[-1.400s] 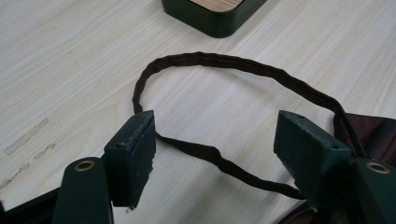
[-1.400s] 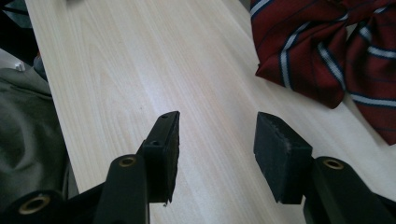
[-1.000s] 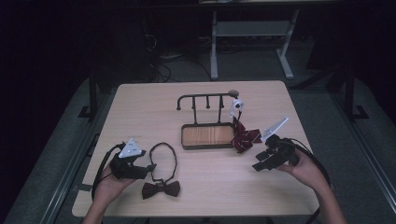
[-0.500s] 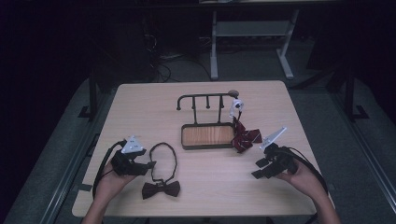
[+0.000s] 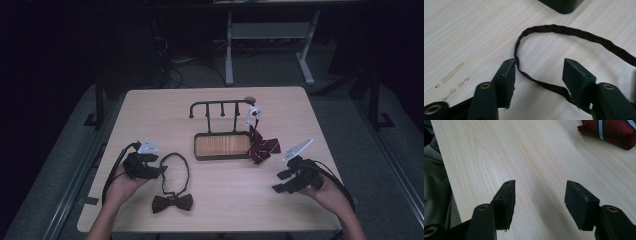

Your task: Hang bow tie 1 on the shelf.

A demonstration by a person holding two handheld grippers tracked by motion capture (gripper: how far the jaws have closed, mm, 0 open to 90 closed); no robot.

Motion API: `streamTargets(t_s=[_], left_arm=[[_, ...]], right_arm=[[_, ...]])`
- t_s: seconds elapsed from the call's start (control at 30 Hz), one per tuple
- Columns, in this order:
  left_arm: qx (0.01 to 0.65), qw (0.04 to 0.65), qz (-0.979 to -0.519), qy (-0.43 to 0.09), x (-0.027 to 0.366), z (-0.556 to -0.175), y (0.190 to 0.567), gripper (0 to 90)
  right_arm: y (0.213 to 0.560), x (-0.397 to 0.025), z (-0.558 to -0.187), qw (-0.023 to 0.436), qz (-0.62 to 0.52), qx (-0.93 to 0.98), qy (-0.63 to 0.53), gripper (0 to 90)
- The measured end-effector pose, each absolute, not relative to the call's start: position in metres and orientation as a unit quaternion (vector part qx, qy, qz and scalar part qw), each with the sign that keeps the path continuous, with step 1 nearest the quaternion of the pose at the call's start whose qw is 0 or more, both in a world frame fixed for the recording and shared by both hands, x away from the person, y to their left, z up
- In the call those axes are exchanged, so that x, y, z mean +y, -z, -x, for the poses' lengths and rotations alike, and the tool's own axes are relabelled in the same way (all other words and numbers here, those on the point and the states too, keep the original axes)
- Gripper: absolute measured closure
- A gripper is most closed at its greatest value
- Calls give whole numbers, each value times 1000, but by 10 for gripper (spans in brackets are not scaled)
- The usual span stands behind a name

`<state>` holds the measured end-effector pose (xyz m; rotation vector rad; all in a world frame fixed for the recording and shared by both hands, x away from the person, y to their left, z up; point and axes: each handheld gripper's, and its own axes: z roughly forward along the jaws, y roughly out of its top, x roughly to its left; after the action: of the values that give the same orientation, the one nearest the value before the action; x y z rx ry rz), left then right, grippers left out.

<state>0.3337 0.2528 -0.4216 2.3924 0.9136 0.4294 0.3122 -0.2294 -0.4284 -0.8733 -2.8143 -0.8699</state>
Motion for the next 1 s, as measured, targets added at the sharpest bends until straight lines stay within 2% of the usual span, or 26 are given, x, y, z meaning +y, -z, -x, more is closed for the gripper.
streamTargets(t_s=[0.57,1.0], left_arm=[[373,238,-883,-156,252,-356,443,617],[364,217,-893,-153,247,-357,447,770]], right_arm=[[426,-227,-311,33,274,-915,293,411],[421,-227,-309,29,270,-912,308,412]])
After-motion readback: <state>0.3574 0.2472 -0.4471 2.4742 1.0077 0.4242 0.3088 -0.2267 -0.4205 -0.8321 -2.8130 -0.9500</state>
